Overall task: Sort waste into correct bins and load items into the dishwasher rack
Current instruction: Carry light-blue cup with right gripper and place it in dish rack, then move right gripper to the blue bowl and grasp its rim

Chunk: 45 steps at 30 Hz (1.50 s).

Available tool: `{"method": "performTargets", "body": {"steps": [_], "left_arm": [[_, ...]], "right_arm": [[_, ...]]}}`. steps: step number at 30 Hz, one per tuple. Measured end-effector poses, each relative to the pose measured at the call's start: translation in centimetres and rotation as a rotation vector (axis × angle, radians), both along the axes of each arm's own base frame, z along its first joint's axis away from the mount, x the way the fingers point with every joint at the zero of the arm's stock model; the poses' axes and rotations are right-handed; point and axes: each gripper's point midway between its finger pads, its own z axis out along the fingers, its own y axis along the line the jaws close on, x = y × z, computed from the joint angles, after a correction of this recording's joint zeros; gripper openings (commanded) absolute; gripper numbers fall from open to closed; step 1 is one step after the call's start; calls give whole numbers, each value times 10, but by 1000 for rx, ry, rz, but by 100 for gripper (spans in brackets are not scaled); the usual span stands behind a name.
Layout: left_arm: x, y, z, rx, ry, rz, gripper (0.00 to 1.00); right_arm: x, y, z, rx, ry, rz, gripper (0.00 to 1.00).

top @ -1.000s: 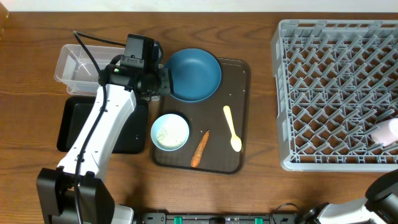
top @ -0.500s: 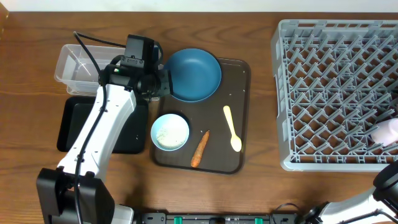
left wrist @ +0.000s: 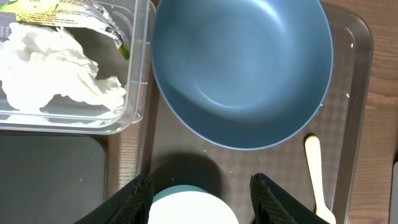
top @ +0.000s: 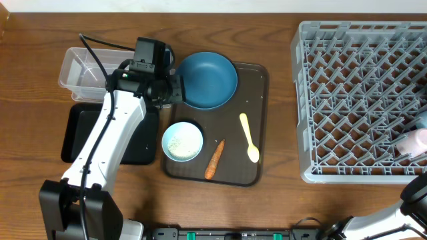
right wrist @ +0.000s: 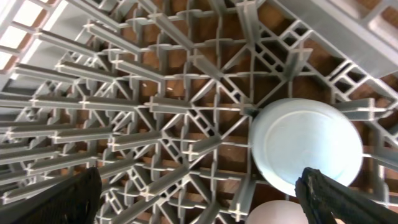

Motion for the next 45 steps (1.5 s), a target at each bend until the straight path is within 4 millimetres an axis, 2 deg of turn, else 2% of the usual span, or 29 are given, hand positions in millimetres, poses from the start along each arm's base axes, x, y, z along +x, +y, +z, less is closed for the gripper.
{"method": "performTargets", "body": {"steps": [5, 7, 11, 18, 21, 25, 29, 32, 35, 41, 45], "left_arm": [[0, 0, 0, 0, 0, 0, 54], [0, 0, 0, 0, 0, 0, 54], [0, 0, 0, 0, 1, 0, 55], [0, 0, 0, 2, 1, 1, 55], [1, 4, -1, 20, -2, 10, 55], [-1, 9, -3, 47, 7, 22, 55], [-8, 25, -8, 90, 45, 57, 55], [-13, 39, -11, 110, 74, 92, 54], [-16, 65, -13, 122, 106, 161, 55], [-23, 116, -13, 121, 142, 316, 55], [-28, 137, -13, 118, 155, 382, 55]], "right_arm": [[8, 13, 13, 2, -41, 48, 99], [16, 28, 26, -6, -76, 102, 99], [38, 75, 53, -27, -140, 252, 99], [78, 203, 60, -33, -160, 609, 99], [92, 268, 63, -63, -188, 777, 99], [101, 337, 64, -116, -211, 929, 99], [107, 401, 50, -176, -212, 1054, 99], [112, 430, 36, -196, -213, 1102, 99], [117, 459, 9, -200, -185, 1134, 98], [127, 498, -47, -177, -134, 1124, 91], [129, 513, -75, -148, -109, 1097, 82]]}}
